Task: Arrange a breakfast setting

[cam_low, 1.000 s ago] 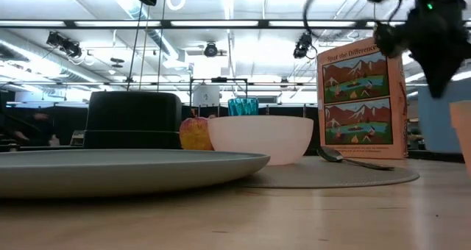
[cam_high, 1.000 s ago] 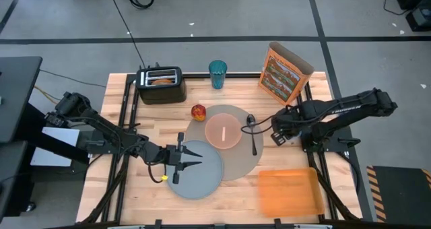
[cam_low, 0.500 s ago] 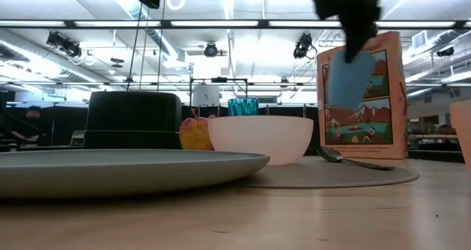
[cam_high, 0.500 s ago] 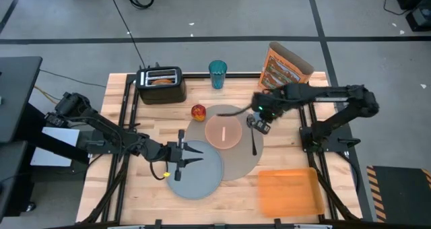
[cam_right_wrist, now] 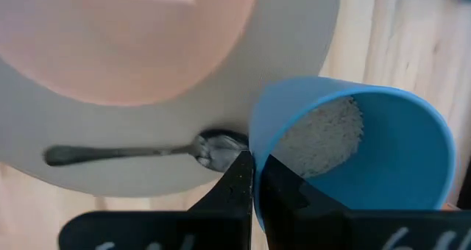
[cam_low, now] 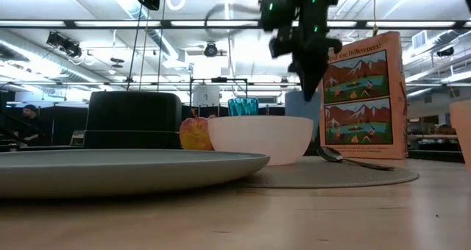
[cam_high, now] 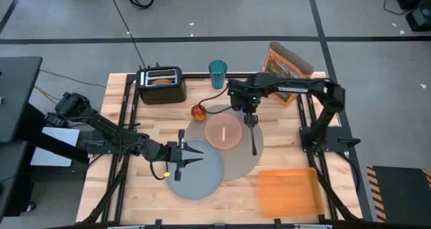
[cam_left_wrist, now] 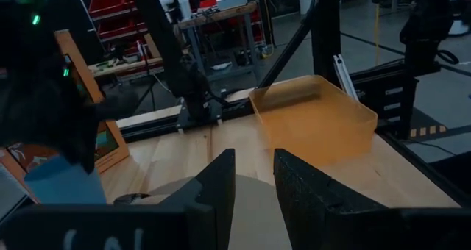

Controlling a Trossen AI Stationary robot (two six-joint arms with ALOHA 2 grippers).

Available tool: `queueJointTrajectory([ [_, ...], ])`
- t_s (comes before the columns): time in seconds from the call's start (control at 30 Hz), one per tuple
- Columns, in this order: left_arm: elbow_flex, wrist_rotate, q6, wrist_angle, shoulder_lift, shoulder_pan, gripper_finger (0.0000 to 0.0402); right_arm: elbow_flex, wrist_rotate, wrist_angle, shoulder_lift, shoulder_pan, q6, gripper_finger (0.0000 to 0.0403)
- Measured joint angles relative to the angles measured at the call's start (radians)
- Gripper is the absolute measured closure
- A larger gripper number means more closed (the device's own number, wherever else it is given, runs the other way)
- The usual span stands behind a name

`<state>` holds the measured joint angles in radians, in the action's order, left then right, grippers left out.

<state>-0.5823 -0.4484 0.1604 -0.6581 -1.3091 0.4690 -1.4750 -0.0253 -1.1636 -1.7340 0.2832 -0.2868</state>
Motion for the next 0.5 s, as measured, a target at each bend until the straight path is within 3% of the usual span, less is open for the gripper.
queueJointTrajectory([
  [0.37, 0.000, 0.000, 0.005, 0.001, 0.000, 0.000, 0.0299, 0.000, 0.000, 0.040, -0.098, 0.086, -0.017, 0.0386],
  [0.5, 0.000, 0.000, 0.005, 0.000, 0.000, 0.000, 0.0299, 0.000, 0.068, 0.084, -0.087, 0.140, 0.039, 0.0386],
])
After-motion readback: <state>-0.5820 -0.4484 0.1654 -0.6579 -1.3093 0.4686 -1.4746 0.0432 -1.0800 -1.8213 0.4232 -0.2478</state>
